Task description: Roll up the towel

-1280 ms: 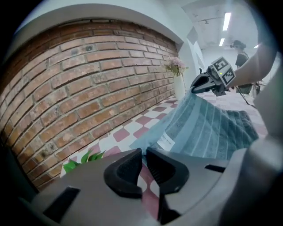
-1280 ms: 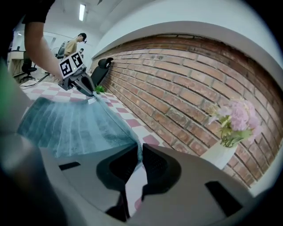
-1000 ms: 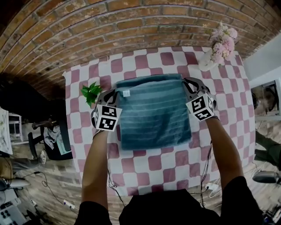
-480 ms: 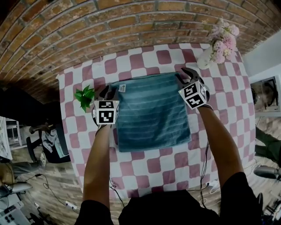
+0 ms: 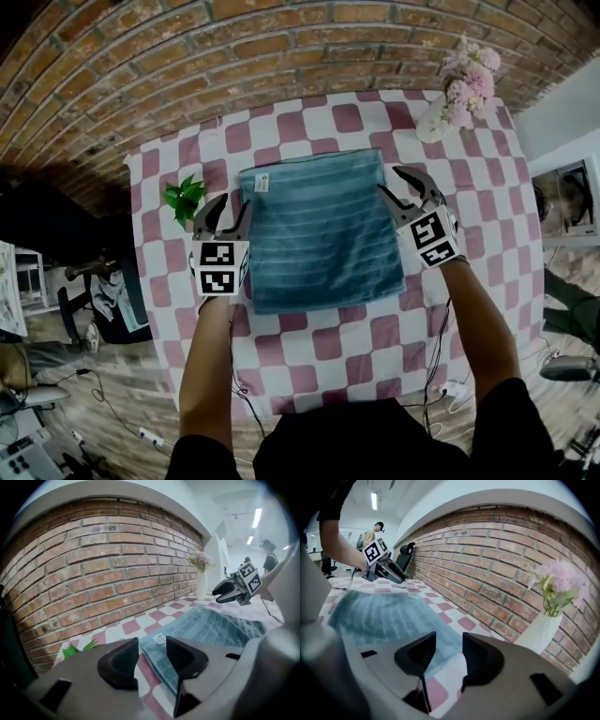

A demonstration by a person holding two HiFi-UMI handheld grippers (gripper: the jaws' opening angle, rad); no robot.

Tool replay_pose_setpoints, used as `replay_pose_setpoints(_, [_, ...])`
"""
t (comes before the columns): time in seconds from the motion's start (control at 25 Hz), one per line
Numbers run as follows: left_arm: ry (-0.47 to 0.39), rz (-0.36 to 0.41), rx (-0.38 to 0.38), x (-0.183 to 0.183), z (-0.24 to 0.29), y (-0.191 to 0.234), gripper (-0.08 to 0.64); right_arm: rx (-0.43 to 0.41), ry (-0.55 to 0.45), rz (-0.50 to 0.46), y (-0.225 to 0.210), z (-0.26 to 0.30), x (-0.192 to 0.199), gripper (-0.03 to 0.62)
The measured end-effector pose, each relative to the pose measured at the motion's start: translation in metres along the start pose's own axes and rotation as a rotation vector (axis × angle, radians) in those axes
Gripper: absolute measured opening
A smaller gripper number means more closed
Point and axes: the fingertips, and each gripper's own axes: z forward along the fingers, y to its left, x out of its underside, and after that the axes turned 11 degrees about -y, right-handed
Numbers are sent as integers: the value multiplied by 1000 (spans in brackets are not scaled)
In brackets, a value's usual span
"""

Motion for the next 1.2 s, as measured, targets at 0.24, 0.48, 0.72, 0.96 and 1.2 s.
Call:
replay_pose_setpoints(0.24, [-3, -3, 105, 14, -66, -40, 207, -194, -52, 23, 67, -54, -6, 176])
replay_pose_setpoints(0.48, [73, 0, 229, 55, -133, -88, 244, -303, 10, -19, 124, -110, 2, 184])
replay_pose_setpoints(0.72, [149, 0, 255, 89, -177, -121, 253, -305, 62, 40, 151, -148, 11, 192])
replay_pose_setpoints(0.96, [188, 64, 255, 110, -191, -140, 226, -260, 148, 132, 167, -169, 38, 192])
replay_pose_setpoints(1.2, [222, 32, 208, 127, -189, -143, 224, -152, 198, 271, 169, -179, 64, 192])
